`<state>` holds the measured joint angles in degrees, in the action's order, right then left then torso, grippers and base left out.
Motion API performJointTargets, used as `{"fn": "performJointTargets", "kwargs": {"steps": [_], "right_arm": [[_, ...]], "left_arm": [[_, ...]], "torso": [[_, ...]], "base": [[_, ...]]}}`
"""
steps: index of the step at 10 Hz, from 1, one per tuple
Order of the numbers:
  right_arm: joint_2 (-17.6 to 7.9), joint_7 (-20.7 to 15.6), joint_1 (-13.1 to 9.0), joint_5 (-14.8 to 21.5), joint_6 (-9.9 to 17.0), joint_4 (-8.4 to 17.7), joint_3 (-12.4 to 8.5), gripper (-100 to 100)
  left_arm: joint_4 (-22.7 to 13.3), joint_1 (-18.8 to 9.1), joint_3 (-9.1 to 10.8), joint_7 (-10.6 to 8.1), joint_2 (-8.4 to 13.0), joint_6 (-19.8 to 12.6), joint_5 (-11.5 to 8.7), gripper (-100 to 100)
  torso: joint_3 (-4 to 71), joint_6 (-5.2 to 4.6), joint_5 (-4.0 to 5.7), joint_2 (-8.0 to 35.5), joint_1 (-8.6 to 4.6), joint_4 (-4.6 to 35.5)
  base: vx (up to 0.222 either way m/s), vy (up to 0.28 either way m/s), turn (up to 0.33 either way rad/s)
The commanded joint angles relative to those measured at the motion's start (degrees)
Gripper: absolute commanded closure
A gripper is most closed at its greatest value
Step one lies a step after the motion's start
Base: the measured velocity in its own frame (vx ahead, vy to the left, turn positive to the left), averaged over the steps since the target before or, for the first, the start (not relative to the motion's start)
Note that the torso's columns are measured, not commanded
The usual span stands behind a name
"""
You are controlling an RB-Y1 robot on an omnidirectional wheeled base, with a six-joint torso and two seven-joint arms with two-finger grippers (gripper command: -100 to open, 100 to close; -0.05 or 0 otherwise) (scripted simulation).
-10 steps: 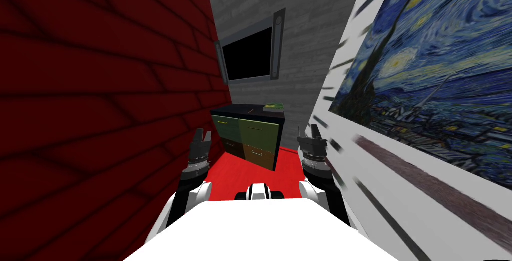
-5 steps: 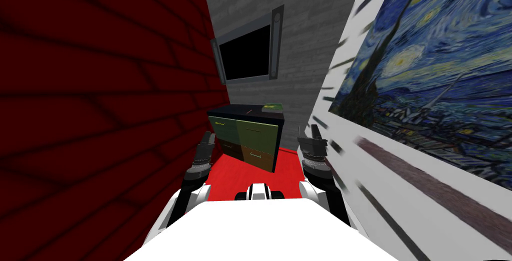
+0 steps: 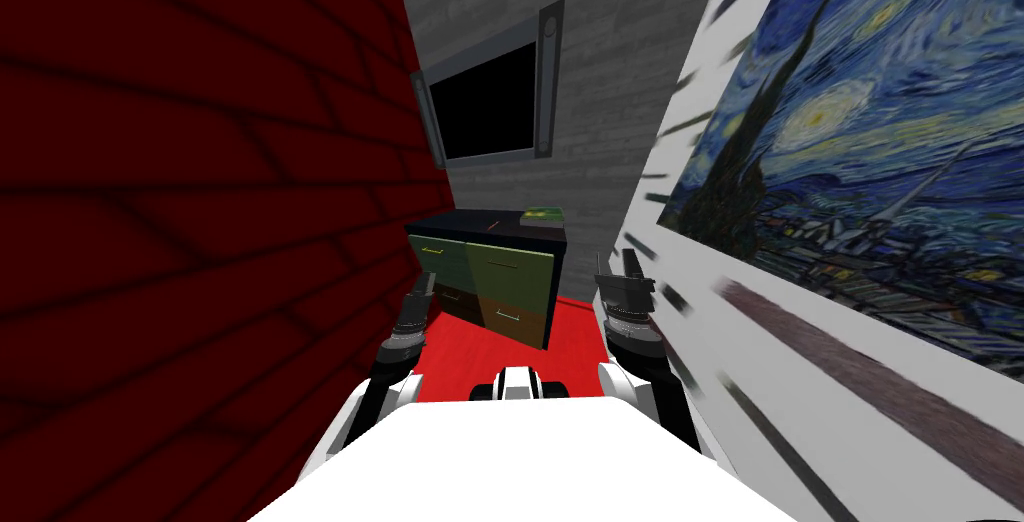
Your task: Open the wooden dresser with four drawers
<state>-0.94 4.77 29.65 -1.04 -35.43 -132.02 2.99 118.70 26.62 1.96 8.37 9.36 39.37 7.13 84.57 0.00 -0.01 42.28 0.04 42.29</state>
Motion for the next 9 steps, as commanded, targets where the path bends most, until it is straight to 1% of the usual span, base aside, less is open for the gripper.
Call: {"fn": "performJointTargets", "kwargs": {"steps": [1, 5, 9], "right_arm": [[0.00, 0.00, 0.00, 0.00, 0.00, 0.00, 0.00, 0], [0.00, 0.00, 0.00, 0.00, 0.00, 0.00, 0.00, 0], [0.00, 0.00, 0.00, 0.00, 0.00, 0.00, 0.00, 0]], "left_arm": [[-3.80, -0.26, -0.55, 1.45, 0.31, 2.77, 0.64, -100], [-9.85, -0.79, -1.31, 3.63, 0.69, 6.86, 1.60, -100], [-16.37, -1.37, -2.12, 5.94, 0.53, 11.21, 2.62, -100]], "torso": [[0.02, 0.00, 0.00, -0.03, 0.00, -0.01], [0.00, 0.00, 0.02, 0.01, -0.08, 0.00], [0.02, -0.01, 0.00, -0.03, -0.01, -0.01]], "base": [[0.080, -0.019, -0.036], [0.082, -0.035, -0.044], [0.085, -0.020, -0.045]]}}
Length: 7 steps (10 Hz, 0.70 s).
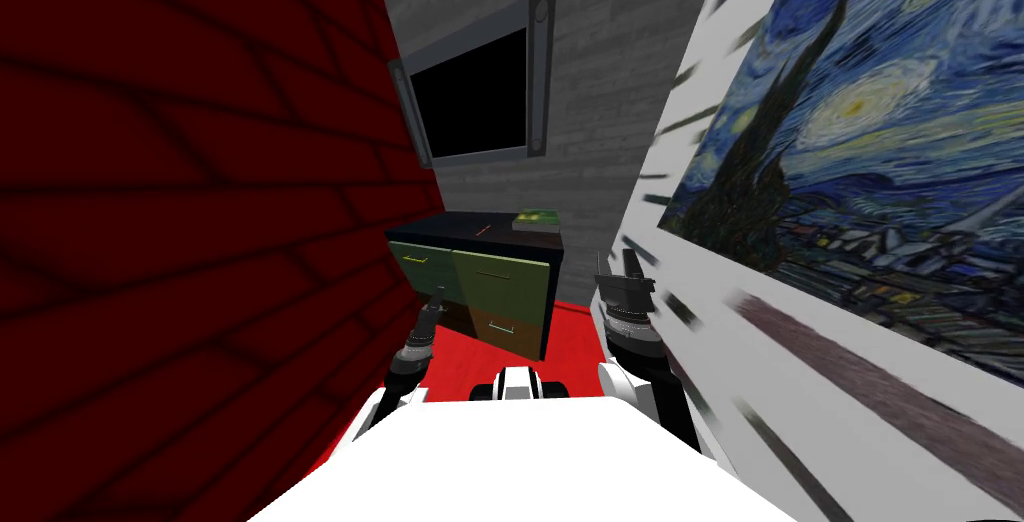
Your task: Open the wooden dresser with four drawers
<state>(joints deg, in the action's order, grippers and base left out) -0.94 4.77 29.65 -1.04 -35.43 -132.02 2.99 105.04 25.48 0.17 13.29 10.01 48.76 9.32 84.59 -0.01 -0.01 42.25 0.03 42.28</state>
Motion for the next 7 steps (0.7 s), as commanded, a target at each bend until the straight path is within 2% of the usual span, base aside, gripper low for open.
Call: {"fn": "performJointTargets", "kwargs": {"steps": [1, 7], "right_arm": [[0.00, 0.00, 0.00, 0.00, 0.00, 0.00, 0.00, 0], [0.00, 0.00, 0.00, 0.00, 0.00, 0.00, 0.00, 0]], "left_arm": [[-4.37, -0.37, -0.54, 1.61, -0.27, 2.91, 0.68, -100], [-14.10, -1.25, -1.73, 5.00, -1.83, 9.25, 2.17, -100]], "torso": [[0.00, 0.01, 0.01, 0.01, -0.02, 0.00], [-0.02, 0.01, 0.01, 0.04, -0.03, 0.01]], "base": [[0.089, -0.027, -0.050], [0.091, -0.025, -0.044]]}}
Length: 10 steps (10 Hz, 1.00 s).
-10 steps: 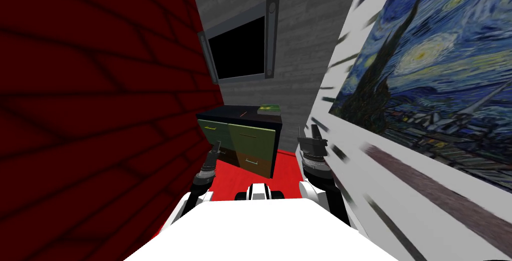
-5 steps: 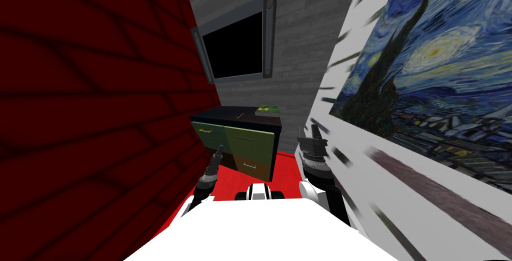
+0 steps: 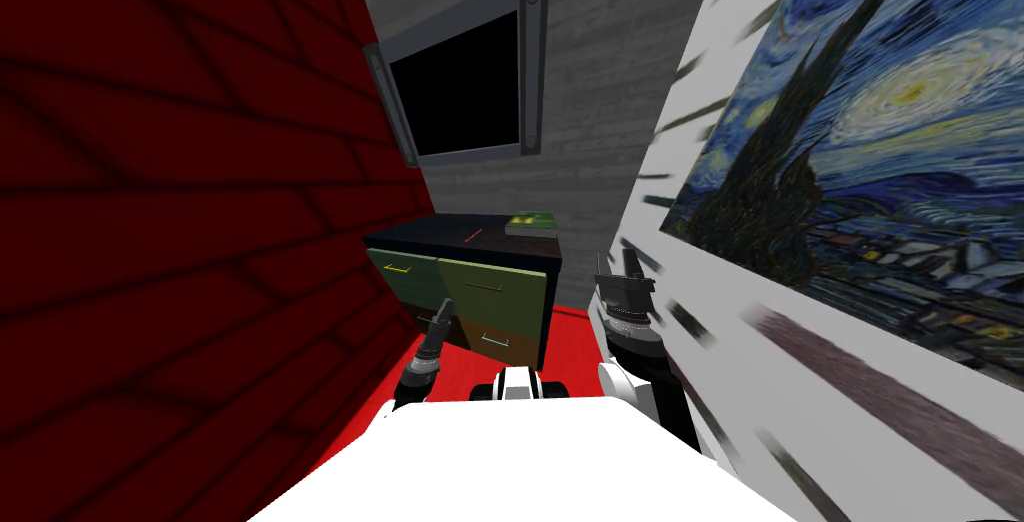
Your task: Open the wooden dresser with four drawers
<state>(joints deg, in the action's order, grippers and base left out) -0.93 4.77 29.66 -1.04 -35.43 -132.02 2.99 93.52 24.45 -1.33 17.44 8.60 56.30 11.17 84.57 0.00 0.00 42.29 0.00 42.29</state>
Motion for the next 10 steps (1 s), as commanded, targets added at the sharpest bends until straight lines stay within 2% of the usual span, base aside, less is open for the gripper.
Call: {"fn": "performJointTargets", "kwargs": {"steps": [1, 8, 10], "right_arm": [[0.00, 0.00, 0.00, 0.00, 0.00, 0.00, 0.00, 0], [0.00, 0.00, 0.00, 0.00, 0.00, 0.00, 0.00, 0], [0.00, 0.00, -0.01, 0.00, 0.00, 0.00, 0.00, 0]], "left_arm": [[-4.07, -0.36, -0.41, 1.37, -0.80, 2.69, 0.56, -100], [-12.56, -1.11, -1.46, 4.39, -3.57, 8.35, 1.89, -100], [-15.02, -1.33, -1.76, 5.24, -6.43, 9.93, 2.26, -100]], "torso": [[-0.02, 0.00, 0.00, 0.03, 0.00, 0.01], [-0.01, 0.00, -0.01, 0.02, 0.01, 0.01], [-0.10, 0.00, -0.01, 0.15, 0.04, 0.05]], "base": [[0.076, -0.023, -0.047], [0.068, -0.015, -0.033], [0.003, 0.008, -0.023]]}}
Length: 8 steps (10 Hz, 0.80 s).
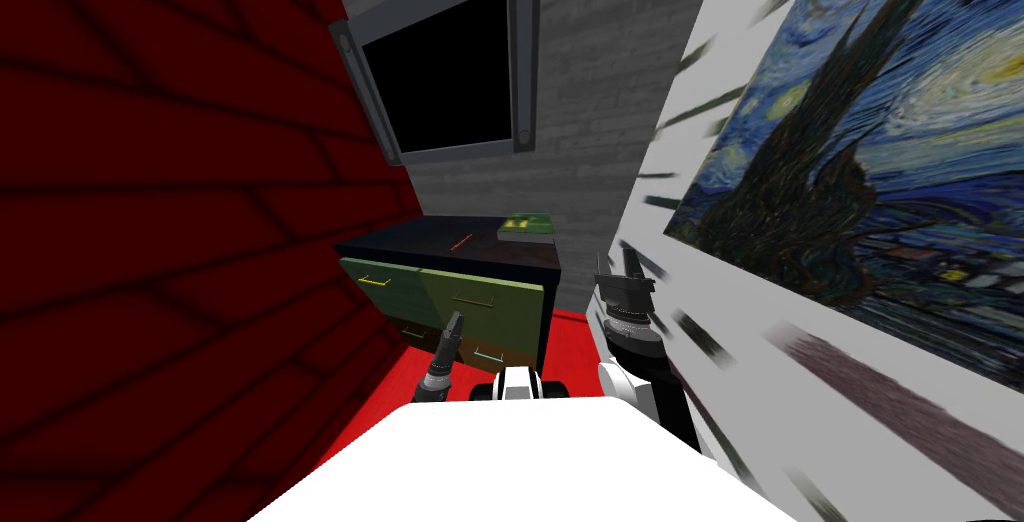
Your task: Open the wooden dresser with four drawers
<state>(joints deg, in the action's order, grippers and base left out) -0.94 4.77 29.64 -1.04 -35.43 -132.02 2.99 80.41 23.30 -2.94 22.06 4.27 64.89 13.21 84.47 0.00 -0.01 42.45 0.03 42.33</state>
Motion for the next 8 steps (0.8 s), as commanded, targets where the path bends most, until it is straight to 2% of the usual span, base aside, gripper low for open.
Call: {"fn": "performJointTargets", "kwargs": {"steps": [1, 6, 7, 8], "right_arm": [[0.00, 0.00, 0.00, 0.00, 0.00, 0.00, 0.00, 0], [0.00, 0.00, 0.00, 0.00, 0.00, 0.00, 0.00, 0], [0.00, 0.00, 0.00, 0.00, 0.00, 0.00, 0.00, 0], [0.00, 0.00, 0.00, 0.00, 0.00, 0.00, 0.00, 0]], "left_arm": [[-1.13, -0.10, -0.19, 0.47, -1.39, 0.71, 0.21, -100], [3.35, -1.74, 0.12, -0.91, -0.93, -5.12, 0.18, -100], [2.71, -1.51, 0.07, -0.68, -1.01, -4.16, 0.19, -100], [1.51, -1.09, -0.02, -0.32, -1.17, -2.73, 0.20, 100]], "torso": [[0.04, 0.00, 0.00, -0.07, -0.02, -0.02], [0.11, 0.00, 0.01, -0.17, -0.04, -0.05], [0.10, 0.00, 0.01, -0.16, -0.02, -0.05], [0.09, 0.00, 0.00, -0.15, 0.00, -0.05]], "base": [[-0.007, 0.004, -0.006], [0.000, -0.013, 0.000], [0.000, 0.000, 0.000], [0.001, 0.004, -0.011]]}}
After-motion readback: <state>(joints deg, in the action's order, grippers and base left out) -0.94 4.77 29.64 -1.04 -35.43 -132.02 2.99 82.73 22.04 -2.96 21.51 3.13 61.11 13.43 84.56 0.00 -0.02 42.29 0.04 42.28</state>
